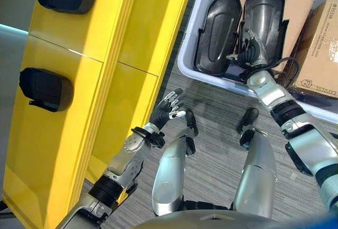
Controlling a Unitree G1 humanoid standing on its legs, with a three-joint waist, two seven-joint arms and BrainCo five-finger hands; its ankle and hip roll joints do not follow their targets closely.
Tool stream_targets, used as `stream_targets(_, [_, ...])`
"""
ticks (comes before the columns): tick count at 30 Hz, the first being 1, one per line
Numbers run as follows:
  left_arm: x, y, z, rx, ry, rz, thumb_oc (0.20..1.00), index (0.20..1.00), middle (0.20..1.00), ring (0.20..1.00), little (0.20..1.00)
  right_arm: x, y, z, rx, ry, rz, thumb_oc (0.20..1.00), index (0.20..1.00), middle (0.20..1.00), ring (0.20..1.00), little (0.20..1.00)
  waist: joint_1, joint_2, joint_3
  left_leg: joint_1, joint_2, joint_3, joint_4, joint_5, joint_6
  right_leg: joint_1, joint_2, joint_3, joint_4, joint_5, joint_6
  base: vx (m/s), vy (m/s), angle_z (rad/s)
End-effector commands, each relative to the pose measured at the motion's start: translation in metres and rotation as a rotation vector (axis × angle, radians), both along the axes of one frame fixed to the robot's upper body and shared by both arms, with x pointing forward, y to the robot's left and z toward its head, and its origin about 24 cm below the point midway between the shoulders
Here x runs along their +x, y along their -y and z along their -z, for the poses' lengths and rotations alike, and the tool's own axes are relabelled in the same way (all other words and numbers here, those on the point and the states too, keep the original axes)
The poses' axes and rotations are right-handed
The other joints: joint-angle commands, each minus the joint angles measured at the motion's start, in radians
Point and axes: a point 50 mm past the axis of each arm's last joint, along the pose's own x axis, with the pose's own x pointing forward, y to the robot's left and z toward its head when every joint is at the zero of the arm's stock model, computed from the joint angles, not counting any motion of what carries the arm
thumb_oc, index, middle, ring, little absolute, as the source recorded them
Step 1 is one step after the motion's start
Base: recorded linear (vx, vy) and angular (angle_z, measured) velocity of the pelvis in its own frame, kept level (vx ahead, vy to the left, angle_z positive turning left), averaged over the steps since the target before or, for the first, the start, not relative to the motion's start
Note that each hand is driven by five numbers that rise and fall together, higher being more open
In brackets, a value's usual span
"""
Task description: Move parts from the plastic box to the shelf.
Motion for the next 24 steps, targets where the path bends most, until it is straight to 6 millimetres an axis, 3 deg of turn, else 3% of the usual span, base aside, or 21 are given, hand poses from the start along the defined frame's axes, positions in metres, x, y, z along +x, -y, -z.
stream_targets(1, [-0.007,0.020,-0.014,-0.059,0.080,0.038,1.000,1.000,1.000,1.000,1.000,-0.025,-0.027,-0.078,-0.135,0.558,-0.093,1.000,1.000,1.000,1.000,1.000,-0.004,0.060,0.026,-0.032,0.021,0.012,0.075,-0.097,0.000,0.053,-0.007,0.093,0.015,-0.069,0.120,0.03,0.106,-0.04])
stream_targets(5, [-0.006,0.025,-0.015,-0.094,0.074,0.015,1.000,1.000,1.000,1.000,1.000,-0.047,-0.041,-0.093,-0.155,0.721,-0.166,1.000,1.000,1.000,1.000,1.000,-0.033,0.067,0.026,-0.013,0.016,0.027,0.054,-0.093,-0.003,0.060,0.001,0.113,-0.009,-0.066,0.127,0.03,0.114,-0.13])
stream_targets(10, [-0.007,0.027,-0.010,-0.138,0.068,-0.007,1.000,1.000,1.000,1.000,1.000,-0.064,-0.048,-0.086,-0.125,0.774,-0.232,1.000,1.000,1.000,1.000,1.000,-0.067,0.075,0.026,0.007,0.013,0.053,0.033,-0.085,-0.009,0.067,0.008,0.129,-0.034,-0.063,0.130,0.02,0.099,-0.20])
stream_targets(19, [-0.008,0.026,-0.005,-0.152,0.063,-0.019,1.000,1.000,1.000,1.000,1.000,-0.059,-0.038,-0.071,-0.064,0.692,-0.177,1.000,1.000,1.000,1.000,1.000,-0.080,0.078,0.026,0.018,0.012,0.067,0.032,-0.089,-0.009,0.069,0.005,0.131,-0.034,-0.067,0.127,0.01,0.027,-0.04])
stream_targets(24, [-0.006,0.025,-0.006,-0.129,0.065,-0.014,1.000,1.000,1.000,1.000,1.000,-0.042,-0.022,-0.051,0.125,0.480,-0.133,1.000,1.000,1.000,1.000,1.000,-0.074,0.073,0.026,0.008,0.014,0.063,0.039,-0.092,-0.006,0.064,0.009,0.129,-0.030,-0.069,0.121,0.00,-0.037,0.00])
